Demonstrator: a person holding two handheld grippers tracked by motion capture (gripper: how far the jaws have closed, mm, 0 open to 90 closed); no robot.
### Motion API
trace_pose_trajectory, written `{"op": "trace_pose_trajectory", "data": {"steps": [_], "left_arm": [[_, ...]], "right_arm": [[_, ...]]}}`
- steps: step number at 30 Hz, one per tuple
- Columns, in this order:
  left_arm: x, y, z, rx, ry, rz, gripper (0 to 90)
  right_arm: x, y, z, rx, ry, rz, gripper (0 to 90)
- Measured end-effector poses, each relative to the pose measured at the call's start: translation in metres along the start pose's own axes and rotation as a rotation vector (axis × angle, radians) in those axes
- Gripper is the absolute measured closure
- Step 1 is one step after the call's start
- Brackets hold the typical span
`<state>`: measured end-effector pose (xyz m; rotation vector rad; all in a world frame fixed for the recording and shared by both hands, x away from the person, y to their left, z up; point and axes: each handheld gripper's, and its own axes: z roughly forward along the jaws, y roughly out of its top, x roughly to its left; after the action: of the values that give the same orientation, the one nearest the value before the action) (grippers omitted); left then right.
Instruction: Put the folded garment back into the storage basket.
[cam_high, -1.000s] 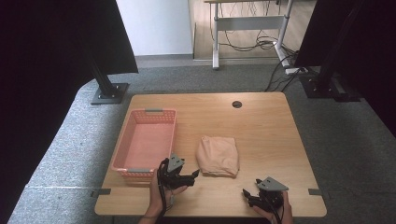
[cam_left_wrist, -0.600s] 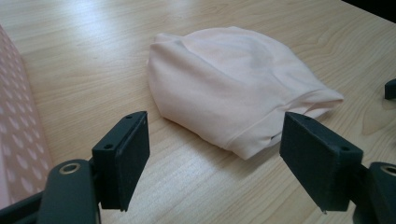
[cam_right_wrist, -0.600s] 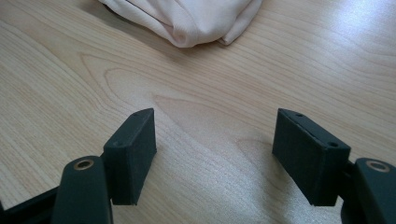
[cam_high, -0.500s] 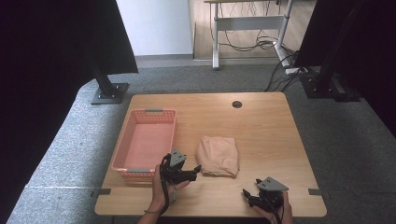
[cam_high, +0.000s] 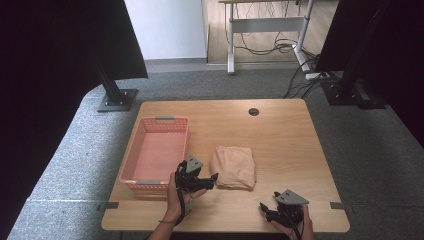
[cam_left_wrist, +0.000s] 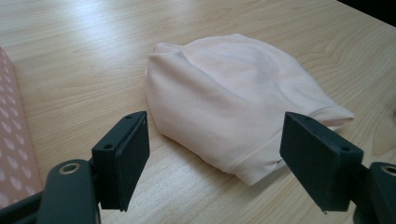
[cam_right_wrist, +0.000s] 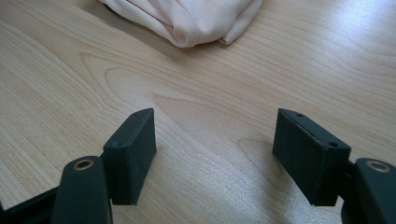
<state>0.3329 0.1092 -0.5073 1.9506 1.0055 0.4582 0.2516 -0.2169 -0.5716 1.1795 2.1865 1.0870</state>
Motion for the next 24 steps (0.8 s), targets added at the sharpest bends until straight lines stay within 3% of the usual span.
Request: {"op": "trace_pose_trajectory", "data": {"steps": [24], "left_arm": [[0.004, 0.012, 0.014, 0.016, 0.026, 0.001, 24.1]], "right_arm": [[0.0, 0.0, 0.0, -0.001, 0.0, -0.001, 29.6]]}}
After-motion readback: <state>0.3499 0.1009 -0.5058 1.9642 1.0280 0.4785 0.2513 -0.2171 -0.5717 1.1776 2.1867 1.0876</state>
